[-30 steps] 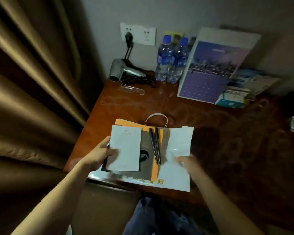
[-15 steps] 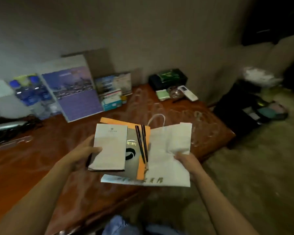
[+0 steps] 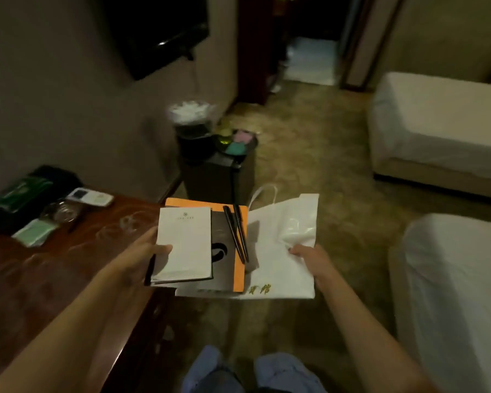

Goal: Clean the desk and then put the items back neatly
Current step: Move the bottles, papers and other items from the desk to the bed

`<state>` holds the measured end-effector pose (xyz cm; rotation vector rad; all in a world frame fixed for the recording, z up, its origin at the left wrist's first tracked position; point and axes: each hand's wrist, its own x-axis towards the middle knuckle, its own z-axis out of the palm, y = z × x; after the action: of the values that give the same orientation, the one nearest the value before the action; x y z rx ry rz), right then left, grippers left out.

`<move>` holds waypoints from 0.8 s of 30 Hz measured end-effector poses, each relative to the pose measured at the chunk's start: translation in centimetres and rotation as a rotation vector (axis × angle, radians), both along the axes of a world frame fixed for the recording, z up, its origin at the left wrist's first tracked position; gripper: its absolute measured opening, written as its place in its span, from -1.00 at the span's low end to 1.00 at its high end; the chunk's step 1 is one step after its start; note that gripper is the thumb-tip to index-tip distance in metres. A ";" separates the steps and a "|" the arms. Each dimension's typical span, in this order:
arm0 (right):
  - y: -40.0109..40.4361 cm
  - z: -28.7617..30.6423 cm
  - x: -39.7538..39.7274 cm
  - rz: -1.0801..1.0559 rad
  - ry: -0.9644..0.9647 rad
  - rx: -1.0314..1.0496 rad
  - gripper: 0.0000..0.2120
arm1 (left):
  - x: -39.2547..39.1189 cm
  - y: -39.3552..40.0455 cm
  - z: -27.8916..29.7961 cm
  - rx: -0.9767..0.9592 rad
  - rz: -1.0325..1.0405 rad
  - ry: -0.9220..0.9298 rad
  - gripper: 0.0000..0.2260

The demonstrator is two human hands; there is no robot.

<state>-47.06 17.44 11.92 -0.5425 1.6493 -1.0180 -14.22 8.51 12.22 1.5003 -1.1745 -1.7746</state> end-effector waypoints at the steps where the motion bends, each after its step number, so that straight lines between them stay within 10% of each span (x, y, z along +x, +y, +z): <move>1: 0.4 0.0 -1.9 -0.063 0.002 0.006 -0.95 | -2.7 -1.6 -0.1 -0.002 -0.060 0.000 -0.55; 15: 0.0 -1.2 -22.1 -0.743 -0.058 -0.061 -0.90 | -37.6 -16.6 -1.5 0.127 -0.651 0.026 -0.59; 19: -1.3 -1.1 -26.8 -0.848 0.002 -0.056 -0.62 | -46.5 -19.7 -1.0 0.139 -0.815 0.054 -0.60; 24: -1.5 -0.2 -30.6 -0.877 0.147 -0.096 -0.80 | -55.7 -20.8 -0.8 0.135 -0.983 0.036 -0.61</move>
<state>-77.63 15.96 11.76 0.0908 2.0212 -1.7181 -69.95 -12.27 11.40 0.9750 -2.0125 -2.4968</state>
